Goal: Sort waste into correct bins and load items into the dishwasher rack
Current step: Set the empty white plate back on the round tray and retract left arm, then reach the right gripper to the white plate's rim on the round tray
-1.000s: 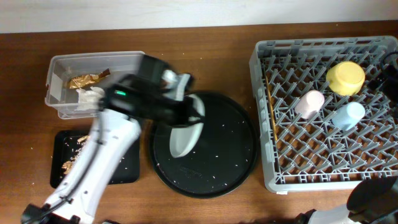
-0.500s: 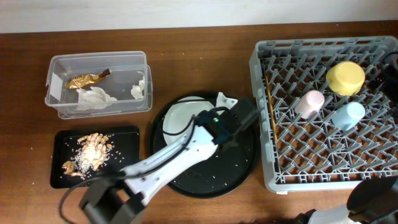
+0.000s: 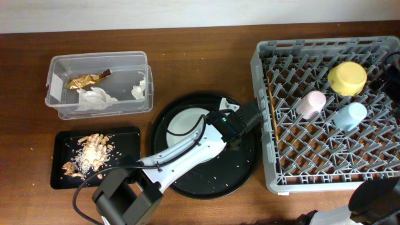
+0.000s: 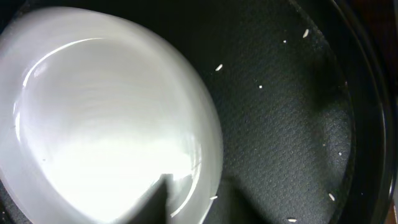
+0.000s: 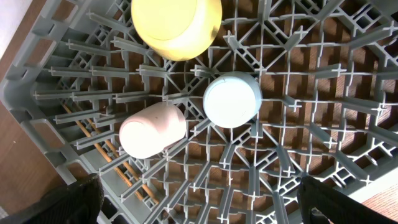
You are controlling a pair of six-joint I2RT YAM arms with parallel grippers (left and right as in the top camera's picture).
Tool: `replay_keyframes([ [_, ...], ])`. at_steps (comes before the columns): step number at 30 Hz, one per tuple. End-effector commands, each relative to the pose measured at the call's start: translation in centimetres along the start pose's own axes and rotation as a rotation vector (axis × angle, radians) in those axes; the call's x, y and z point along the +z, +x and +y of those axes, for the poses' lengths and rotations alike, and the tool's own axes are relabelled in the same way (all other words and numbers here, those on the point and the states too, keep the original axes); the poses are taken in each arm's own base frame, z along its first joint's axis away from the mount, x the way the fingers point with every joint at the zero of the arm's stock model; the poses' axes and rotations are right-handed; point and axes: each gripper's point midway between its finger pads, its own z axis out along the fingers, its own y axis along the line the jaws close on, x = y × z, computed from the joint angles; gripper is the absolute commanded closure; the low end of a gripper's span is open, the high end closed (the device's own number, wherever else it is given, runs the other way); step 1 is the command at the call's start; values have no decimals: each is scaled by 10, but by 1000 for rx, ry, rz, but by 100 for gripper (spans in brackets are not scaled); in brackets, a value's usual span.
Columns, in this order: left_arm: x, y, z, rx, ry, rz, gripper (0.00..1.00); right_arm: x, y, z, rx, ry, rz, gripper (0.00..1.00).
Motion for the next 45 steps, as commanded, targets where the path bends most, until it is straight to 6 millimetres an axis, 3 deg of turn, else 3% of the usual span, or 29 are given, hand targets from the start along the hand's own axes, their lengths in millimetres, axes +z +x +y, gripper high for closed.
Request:
replay_keyframes([
  [1,2,2,-3,-8,13,14,27,-6,-2,4,-12,-7,-18,2],
  [4,-6,1,-5,-17,45,29,26,-6,-2,4,-12,-7,-18,2],
  [6,-27,-10,6,-41,46,17,27,-6,-2,4,-12,-7,-18,1],
  [10,-81,-44,70,-183,26,-64,25,-6,-2,4,-12,-7,-18,2],
  [12,-108,-58,139,-335,-28,-121,23,-6,-2,4,-12,-7,-18,2],
  [13,-118,-58,175,-420,-55,-132,24,-6,-2,4,-12,-7,-18,2],
  [14,-122,-57,194,-465,-74,-136,24,-6,-2,4,-12,-7,-18,2],
  [15,-131,-49,237,-569,-123,-134,24,-6,-2,4,-12,-7,-18,2],
  [16,-138,-31,285,-689,-189,-105,1,-6,-4,5,-9,-13,-25,2],
  [21,-143,13,373,-948,-322,-36,1,-9,-41,13,-42,-41,-175,2],
  [26,-146,28,401,-1041,-363,-30,1,-11,-49,15,-50,-47,-207,1],
  [28,-147,30,404,-1054,-368,-30,1,-11,-47,27,34,-125,-191,2],
  [30,-147,30,404,-1053,-368,-29,1,-12,-15,49,107,-263,-35,2],
  [32,-147,30,404,-1053,-368,-29,1,-22,5,78,136,-438,76,2],
  [34,-147,30,404,-1053,-368,-29,1,-31,31,115,6,-579,159,2],
  [36,-147,30,404,-1053,-368,-29,1,-27,62,142,-172,-587,217,2],
  [41,-147,30,404,-1053,-368,-29,1,5,170,196,-604,-222,313,2],
  [43,-147,30,404,-1053,-368,-29,1,13,193,206,-625,-42,240,2],
  [45,-147,30,404,-1053,-368,-29,1,17,209,225,-645,117,51,0],
])
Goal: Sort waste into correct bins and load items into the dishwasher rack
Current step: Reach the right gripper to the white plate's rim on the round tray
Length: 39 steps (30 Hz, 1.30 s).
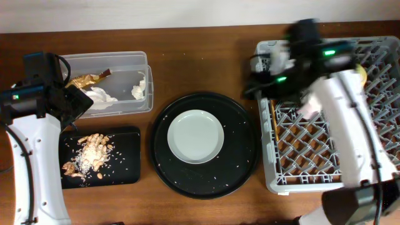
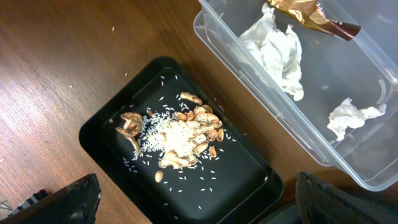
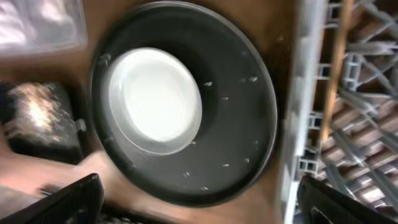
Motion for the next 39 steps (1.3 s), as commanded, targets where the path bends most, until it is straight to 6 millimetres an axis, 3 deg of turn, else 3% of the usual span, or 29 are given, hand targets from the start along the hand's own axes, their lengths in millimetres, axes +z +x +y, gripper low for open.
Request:
replay_keyframes([
  [1,-2,-2,2,-6,0,-8,1,7,-12,7,11,377,-212,3],
  [3,-2,-2,2,-5,0,-8,1,14,-9,41,-108,392,-269,5],
  [6,-2,-2,2,-5,0,-8,1,24,-5,64,-168,379,-291,8],
  [9,-2,-2,2,-6,0,-8,1,59,2,63,-177,386,-204,19],
  [13,-2,-2,2,-5,0,-8,1,121,18,54,-187,421,-45,21],
  [15,-2,-2,2,-6,0,-8,1,154,27,59,-279,383,65,23],
  [18,-2,-2,2,-6,0,-8,1,190,40,54,-288,363,186,41],
  [19,-2,-2,2,-5,0,-8,1,197,41,50,-275,359,207,41],
  [22,-2,-2,2,-5,0,-8,1,204,34,38,-242,350,226,40],
  [28,-2,-2,2,-6,0,-8,1,212,28,28,-242,116,317,41],
  [35,-2,-2,2,-5,0,-8,0,236,50,17,-223,47,369,43],
  [36,-2,-2,2,-5,0,-8,1,238,53,17,-227,48,373,46],
  [39,-2,-2,2,-5,0,-8,1,240,57,20,-237,50,379,68],
])
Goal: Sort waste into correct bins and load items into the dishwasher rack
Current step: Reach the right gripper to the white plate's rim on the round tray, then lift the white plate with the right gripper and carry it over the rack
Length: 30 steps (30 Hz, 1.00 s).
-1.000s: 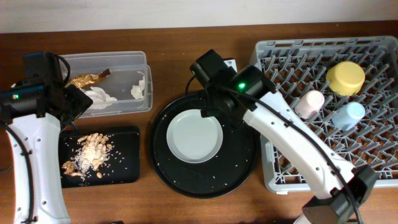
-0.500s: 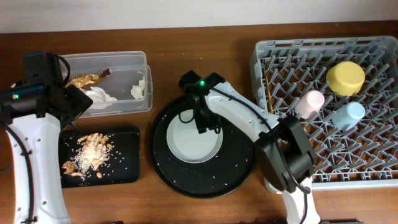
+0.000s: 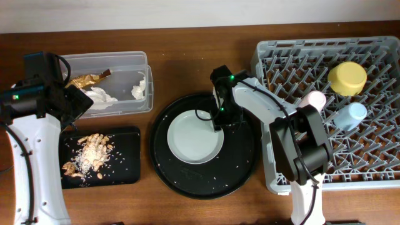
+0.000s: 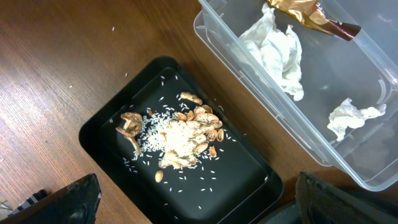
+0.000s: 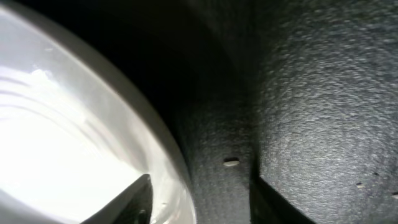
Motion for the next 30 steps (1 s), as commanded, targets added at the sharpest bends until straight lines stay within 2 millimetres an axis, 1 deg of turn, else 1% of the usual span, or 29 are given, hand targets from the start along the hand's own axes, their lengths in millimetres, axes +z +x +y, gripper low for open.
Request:
replay_keyframes([
  [1,-2,-2,2,-5,0,-7,1,10,13,12,-30,-28,42,75],
  [4,-2,-2,2,-5,0,-7,1,5,12,13,-23,-31,31,95],
  [6,-2,-2,2,-5,0,-7,1,-2,11,12,-23,-23,17,96],
  [9,-2,-2,2,-5,0,-7,1,-29,8,9,-9,27,-26,96],
  [10,-2,-2,2,-5,0,-7,1,-42,6,9,-11,44,-49,96],
  [11,-2,-2,2,-5,0,-7,1,-61,3,6,-9,77,-83,96],
  [12,-2,-2,2,-5,0,-7,1,-82,-1,-1,15,125,-125,96],
  [13,-2,-2,2,-5,0,-8,1,-96,-3,-5,23,154,-153,96],
  [16,-2,-2,2,-5,0,-8,1,-151,-8,-22,52,224,-261,96],
  [17,-2,-2,2,-5,0,-8,1,-177,-9,-32,80,242,-311,96],
  [18,-2,-2,2,-5,0,-7,1,-197,-9,-43,108,258,-349,96],
  [19,-2,-2,2,-5,0,-8,1,-210,-7,-53,132,277,-371,96],
  [20,-2,-2,2,-5,0,-7,1,-225,-5,-68,174,314,-400,96],
  [22,-2,-2,2,-5,0,-8,1,-254,5,-110,325,430,-461,96],
  [23,-2,-2,2,-5,0,-7,1,-265,12,-129,395,483,-479,96],
  [24,-2,-2,2,-5,0,-8,1,-270,17,-142,440,519,-487,96],
  [26,-2,-2,2,-5,0,-7,1,-277,22,-162,498,569,-492,96],
  [28,-2,-2,2,-5,0,-7,1,-283,24,-178,532,609,-504,96],
  [30,-2,-2,2,-5,0,-7,1,-289,26,-189,576,650,-527,96],
])
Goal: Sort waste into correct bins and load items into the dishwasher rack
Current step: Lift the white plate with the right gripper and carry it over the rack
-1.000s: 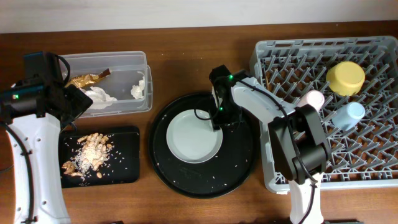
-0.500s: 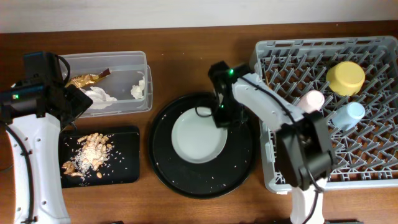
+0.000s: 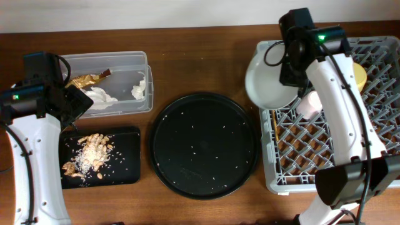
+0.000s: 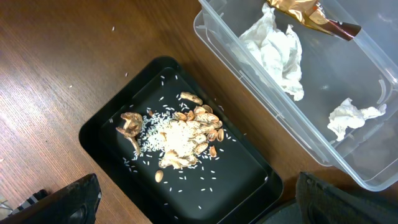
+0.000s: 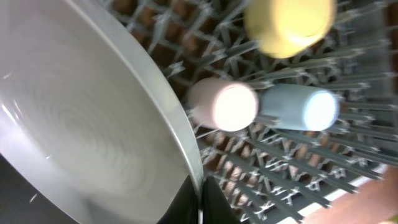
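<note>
My right gripper [image 3: 289,74] is shut on the rim of a white plate [image 3: 269,80], holding it tilted on edge over the left side of the grey dishwasher rack [image 3: 375,156]. In the right wrist view the plate [image 5: 81,124] fills the left, with the right gripper [image 5: 200,202] pinching its edge. Below it in the rack are a yellow bowl [image 5: 289,22], a pink cup [image 5: 224,104] and a blue cup [image 5: 298,107]. My left gripper [image 3: 65,103] stands open above the waste containers, nothing between its fingers [image 4: 68,202].
A black round tray [image 3: 203,145] with scattered rice grains lies mid-table. A clear bin [image 3: 100,84] holds tissues and a gold wrapper. In front of it a black rectangular tray [image 3: 125,172] carries rice and food scraps [image 4: 180,134].
My right gripper was down at the plate's right rim on the round tray. Now it holds the plate lifted at the rack's left side. The left arm has not moved.
First my left arm reached over the plate on the round tray and my right hung above the rack. Then the left stood over the waste containers and the right was at the rack's left edge. The right then reached the plate's rim and now holds it by the rack.
</note>
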You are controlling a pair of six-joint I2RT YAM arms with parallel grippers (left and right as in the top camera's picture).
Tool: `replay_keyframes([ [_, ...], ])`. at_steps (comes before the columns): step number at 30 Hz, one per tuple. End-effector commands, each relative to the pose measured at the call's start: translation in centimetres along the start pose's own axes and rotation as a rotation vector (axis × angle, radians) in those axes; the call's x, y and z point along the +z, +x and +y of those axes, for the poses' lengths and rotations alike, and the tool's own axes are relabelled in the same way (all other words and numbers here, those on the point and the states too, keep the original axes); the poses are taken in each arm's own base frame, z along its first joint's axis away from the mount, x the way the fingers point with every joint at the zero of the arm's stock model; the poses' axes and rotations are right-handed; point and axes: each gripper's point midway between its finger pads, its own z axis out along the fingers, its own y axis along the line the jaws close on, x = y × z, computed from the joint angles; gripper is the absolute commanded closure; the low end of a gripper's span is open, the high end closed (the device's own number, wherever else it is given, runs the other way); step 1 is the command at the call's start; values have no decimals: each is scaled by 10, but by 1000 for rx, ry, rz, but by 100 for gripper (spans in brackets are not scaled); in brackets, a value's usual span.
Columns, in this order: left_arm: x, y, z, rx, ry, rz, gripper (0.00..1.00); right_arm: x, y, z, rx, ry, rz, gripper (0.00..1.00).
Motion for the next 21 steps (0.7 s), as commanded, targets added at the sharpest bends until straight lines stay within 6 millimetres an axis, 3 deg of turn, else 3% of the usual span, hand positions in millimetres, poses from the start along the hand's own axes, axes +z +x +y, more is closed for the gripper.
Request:
replay_keyframes([
  [1,-2,-2,2,-5,0,-8,1,-8,-15,-30,100,120,-85,96],
  [5,-2,-2,2,-5,0,-8,1,-11,-28,-42,131,197,-149,96],
  [10,-2,-2,2,-5,0,-8,1,-5,-37,-36,145,193,-174,96],
  [17,-2,-2,2,-5,0,-8,1,29,-36,-21,100,229,-111,96],
  [21,-2,-2,2,-5,0,-8,1,36,-34,-17,87,229,-92,96],
])
